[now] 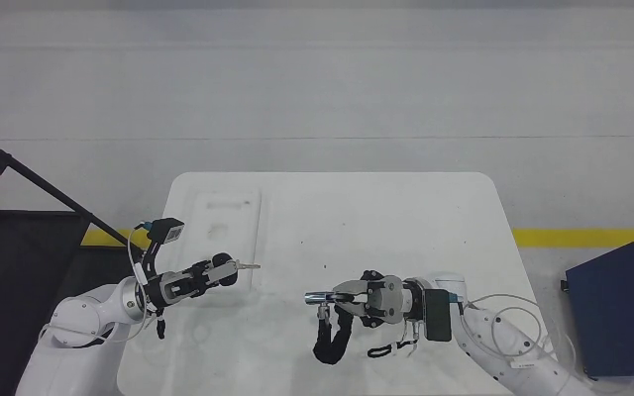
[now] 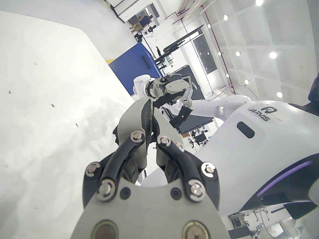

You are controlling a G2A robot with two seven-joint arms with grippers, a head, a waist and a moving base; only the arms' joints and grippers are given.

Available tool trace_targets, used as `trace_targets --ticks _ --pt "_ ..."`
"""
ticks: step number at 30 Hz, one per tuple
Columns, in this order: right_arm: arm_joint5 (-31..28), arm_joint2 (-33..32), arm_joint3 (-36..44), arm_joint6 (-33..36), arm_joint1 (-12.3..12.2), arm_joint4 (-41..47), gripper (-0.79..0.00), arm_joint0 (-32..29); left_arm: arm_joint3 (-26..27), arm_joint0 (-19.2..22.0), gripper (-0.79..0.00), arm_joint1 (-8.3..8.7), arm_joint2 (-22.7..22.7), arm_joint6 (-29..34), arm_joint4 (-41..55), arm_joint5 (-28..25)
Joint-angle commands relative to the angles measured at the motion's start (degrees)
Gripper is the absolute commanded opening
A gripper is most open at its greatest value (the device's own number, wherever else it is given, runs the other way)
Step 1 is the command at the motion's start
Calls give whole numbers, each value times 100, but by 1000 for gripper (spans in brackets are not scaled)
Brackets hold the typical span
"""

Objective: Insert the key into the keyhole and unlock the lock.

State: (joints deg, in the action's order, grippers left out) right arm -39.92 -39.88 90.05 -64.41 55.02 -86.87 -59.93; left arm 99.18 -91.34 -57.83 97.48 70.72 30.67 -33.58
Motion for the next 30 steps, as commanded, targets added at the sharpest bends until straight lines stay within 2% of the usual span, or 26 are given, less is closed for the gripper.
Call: trace_targets --ticks 1,6,9,18,25,30 --pt "0 0 0 0 0 1 -785 0 0 0 -785 0 0 0 0 0" --pt "117 -53 -242 115 42 356 -785 -118 0 0 -785 0 0 0 0 0" --pt "88 -37 -505 -83 100 583 -785 -137 0 0 -785 0 0 0 0 0" --pt "278 329 -1005 -274 317 1230 -785 -4 0 0 -785 0 0 0 0 0" --pt "531 951 -759 -530 495 1948 -785 232 0 0 -785 0 0 0 0 0" --pt "868 1639 -990 -868 562 1596 -785 611 0 0 -785 0 0 0 0 0"
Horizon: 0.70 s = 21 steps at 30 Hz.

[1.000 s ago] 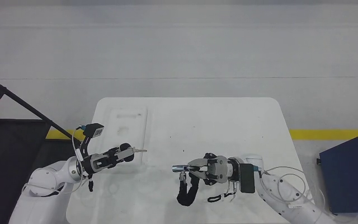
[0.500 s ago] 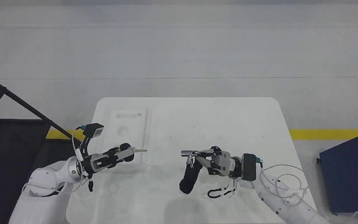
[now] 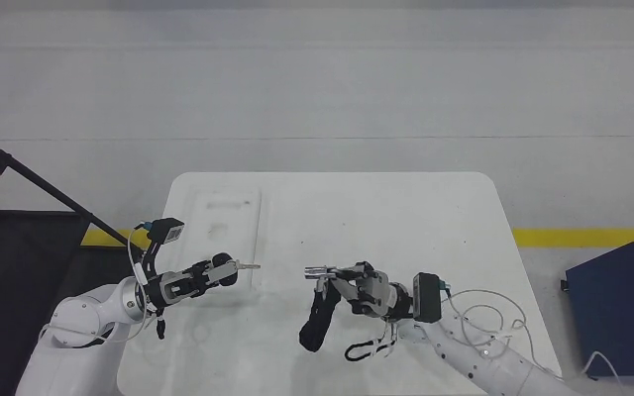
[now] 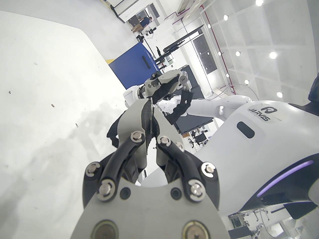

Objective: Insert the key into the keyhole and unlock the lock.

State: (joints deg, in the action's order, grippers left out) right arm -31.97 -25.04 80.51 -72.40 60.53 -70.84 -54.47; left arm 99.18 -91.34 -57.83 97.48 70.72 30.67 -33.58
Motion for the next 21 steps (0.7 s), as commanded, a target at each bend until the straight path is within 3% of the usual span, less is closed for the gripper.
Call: trace_targets --ticks 1,9,21 --pt "111 315 -130 -106 21 -23 -785 148 0 0 -785 0 0 0 0 0" --pt "577 1275 -767 -573 105 566 -785 629 0 0 -785 0 0 0 0 0" --pt "1136 1530 -734 -1133 50 1005 -785 744 0 0 -785 0 0 0 0 0"
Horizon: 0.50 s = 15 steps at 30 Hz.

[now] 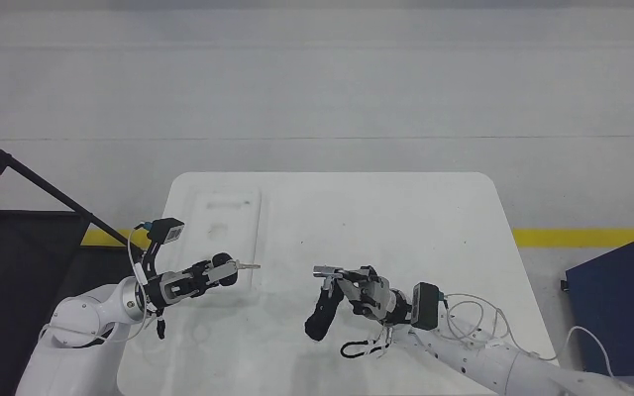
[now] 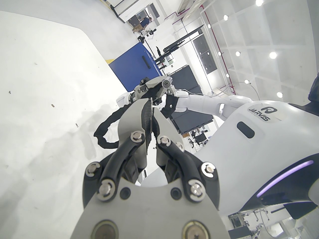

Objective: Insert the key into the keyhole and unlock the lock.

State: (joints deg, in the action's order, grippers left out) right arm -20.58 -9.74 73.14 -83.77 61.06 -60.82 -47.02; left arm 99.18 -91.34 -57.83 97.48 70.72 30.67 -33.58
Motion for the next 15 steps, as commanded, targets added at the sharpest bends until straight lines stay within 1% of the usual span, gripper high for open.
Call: trace_targets --ticks 1,3,5,6,9,11,12,15 --pt "-3 0 3 4 -3 2 -785 -1 0 0 -785 0 0 0 0 0" --pt "-3 0 3 4 -3 2 -785 -1 141 17 -785 -1 -26 -65 -162 -63" --pt "-3 0 3 4 -3 2 -785 -1 439 -14 -785 3 -142 -218 -695 -216" --pt "-3 0 3 4 -3 2 -785 -1 555 -44 -785 2 -188 -373 -967 -371" --pt "-3 0 3 4 -3 2 -785 -1 754 -109 -785 -2 -309 -706 -1251 -705" --pt "-3 0 3 4 -3 2 -785 -1 943 -135 -785 11 -371 -1032 -1583 -1031" --pt "-3 0 3 4 -3 2 -785 -1 1070 -187 -785 25 -410 -1389 -1945 -1389" --pt "-3 0 3 4 -3 2 -785 -1 1127 -334 -785 67 -580 -1956 -2296 -1955"
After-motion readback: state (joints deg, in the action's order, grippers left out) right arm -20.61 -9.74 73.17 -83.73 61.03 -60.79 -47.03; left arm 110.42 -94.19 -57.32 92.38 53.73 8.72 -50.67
